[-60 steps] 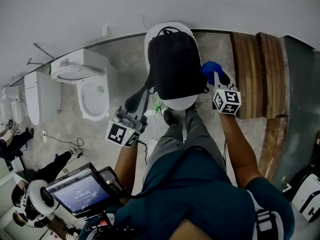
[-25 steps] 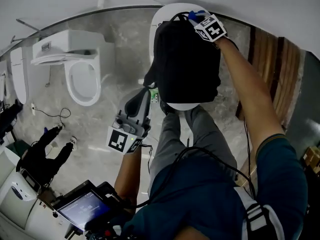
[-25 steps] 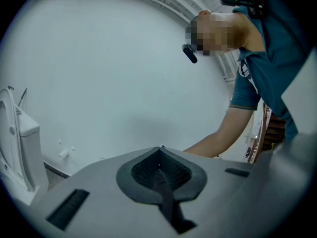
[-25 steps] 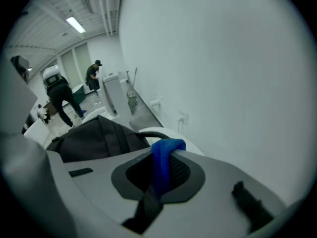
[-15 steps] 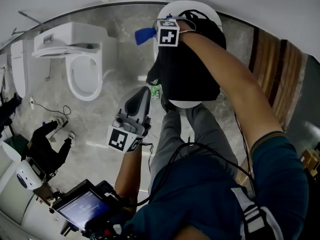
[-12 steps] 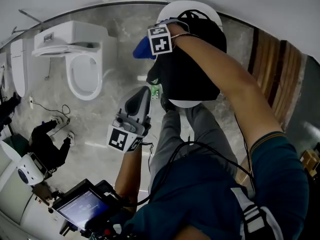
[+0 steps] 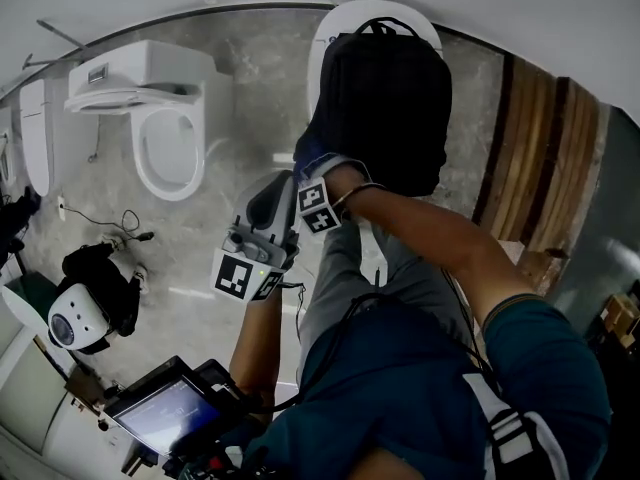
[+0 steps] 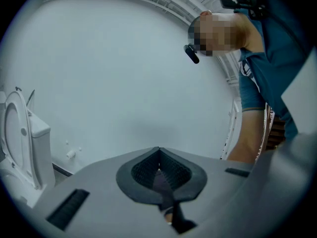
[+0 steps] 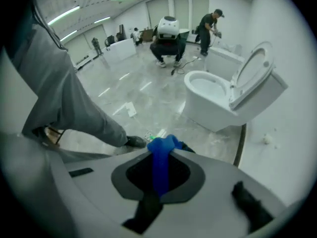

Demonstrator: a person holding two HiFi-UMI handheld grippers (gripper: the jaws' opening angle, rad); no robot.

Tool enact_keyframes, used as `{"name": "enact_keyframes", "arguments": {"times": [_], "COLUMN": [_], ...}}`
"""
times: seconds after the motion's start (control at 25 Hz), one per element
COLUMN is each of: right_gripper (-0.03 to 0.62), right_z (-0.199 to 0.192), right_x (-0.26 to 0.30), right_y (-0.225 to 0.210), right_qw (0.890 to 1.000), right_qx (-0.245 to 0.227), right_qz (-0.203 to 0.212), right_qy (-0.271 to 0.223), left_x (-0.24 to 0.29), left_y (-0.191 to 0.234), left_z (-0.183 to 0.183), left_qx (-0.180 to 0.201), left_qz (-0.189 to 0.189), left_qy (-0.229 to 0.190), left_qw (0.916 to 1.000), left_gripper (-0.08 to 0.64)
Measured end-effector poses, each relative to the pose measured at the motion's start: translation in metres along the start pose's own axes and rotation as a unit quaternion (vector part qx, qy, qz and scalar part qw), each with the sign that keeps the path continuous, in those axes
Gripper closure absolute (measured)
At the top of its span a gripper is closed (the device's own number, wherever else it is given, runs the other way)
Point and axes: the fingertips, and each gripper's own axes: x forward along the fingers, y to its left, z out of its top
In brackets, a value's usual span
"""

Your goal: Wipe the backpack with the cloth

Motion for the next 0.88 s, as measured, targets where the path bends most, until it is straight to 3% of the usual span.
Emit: {"name": "enact_keyframes", "arguments": {"times": [0.08, 0.16, 0.24, 0.28, 0.32, 0.4, 0.48, 0.52, 0.56, 0.64, 0.72, 0.8, 0.88], "right_gripper": [0.569, 0.569, 0.569, 0.569, 0.569, 0.569, 0.569, 0.569, 0.569, 0.568, 0.569, 0.569, 0.569], "right_z": [0.010, 0.001, -0.030, -0.051, -0.075, -0.135, -0.202, -0.234, -0.264, -0.312, -0.348, -0.371, -0.385], "right_x": [-0.011, -0.029, -0.045, -0.054, -0.063, -0.080, -0.098, -0.106, -0.113, -0.126, -0.139, -0.152, -0.166], "right_y": [0.016, 0.024, 0.030, 0.034, 0.039, 0.054, 0.074, 0.084, 0.092, 0.095, 0.078, 0.045, 0.002], "right_qw": [0.991, 0.967, 0.938, 0.912, 0.876, 0.784, 0.697, 0.659, 0.626, 0.579, 0.555, 0.550, 0.554], "right_qx": [0.115, 0.220, 0.299, 0.355, 0.422, 0.553, 0.646, 0.679, 0.702, 0.727, 0.731, 0.723, 0.713], "right_qz": [-0.010, -0.033, -0.081, -0.102, -0.120, -0.163, -0.214, -0.240, -0.265, -0.309, -0.343, -0.365, -0.378], "right_qy": [-0.064, -0.121, -0.156, -0.177, -0.200, -0.230, -0.226, -0.218, -0.210, -0.200, -0.198, -0.202, -0.205], "left_x": [-0.001, -0.001, -0.001, 0.000, 0.001, 0.003, 0.007, 0.010, 0.013, 0.019, 0.025, 0.031, 0.034], "left_y": [-0.002, -0.003, -0.003, -0.002, -0.003, -0.006, -0.011, -0.013, -0.015, -0.019, -0.022, -0.025, -0.026], "left_z": [0.001, 0.000, -0.004, -0.005, -0.006, -0.008, -0.009, -0.009, -0.008, -0.007, -0.006, -0.004, -0.003], "left_qx": [0.001, 0.002, 0.002, 0.003, 0.003, 0.005, 0.007, 0.007, 0.008, 0.008, 0.010, 0.013, 0.013], "left_qz": [-0.004, -0.008, -0.013, -0.015, -0.018, -0.027, -0.036, -0.039, -0.043, -0.051, -0.055, -0.057, -0.056], "left_qy": [-0.002, -0.001, 0.004, 0.006, 0.009, 0.014, 0.019, 0.021, 0.021, 0.021, 0.023, 0.024, 0.025], "left_qw": [1.0000, 1.0000, 0.9999, 0.9999, 0.9998, 0.9995, 0.9992, 0.9990, 0.9988, 0.9984, 0.9982, 0.9980, 0.9980], "left_gripper": [0.557, 0.557, 0.557, 0.557, 0.557, 0.557, 0.557, 0.557, 0.557, 0.557, 0.557, 0.557, 0.557]}}
